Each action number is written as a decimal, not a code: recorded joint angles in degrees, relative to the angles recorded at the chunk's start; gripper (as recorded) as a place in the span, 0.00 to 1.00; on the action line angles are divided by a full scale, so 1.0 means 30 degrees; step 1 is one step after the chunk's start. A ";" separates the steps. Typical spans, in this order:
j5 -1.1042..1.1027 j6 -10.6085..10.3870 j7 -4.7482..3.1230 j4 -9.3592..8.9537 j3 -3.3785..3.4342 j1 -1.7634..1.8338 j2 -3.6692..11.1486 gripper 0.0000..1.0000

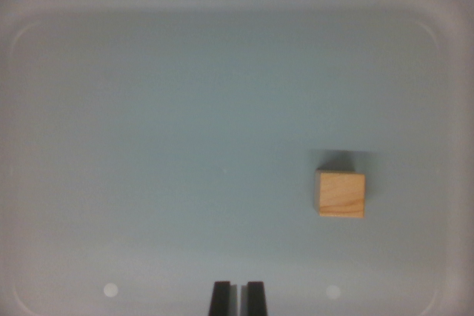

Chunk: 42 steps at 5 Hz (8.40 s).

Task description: Push wooden cube

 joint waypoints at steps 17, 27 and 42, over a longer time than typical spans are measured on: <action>-0.0224 -0.4844 -0.1016 -0.4660 -0.0543 -0.0473 0.0368 0.00; -0.0424 -0.9162 -0.1921 -0.8813 -0.1027 -0.0895 0.0695 0.00; -0.0700 -1.5116 -0.3170 -1.4540 -0.1695 -0.1477 0.1147 0.00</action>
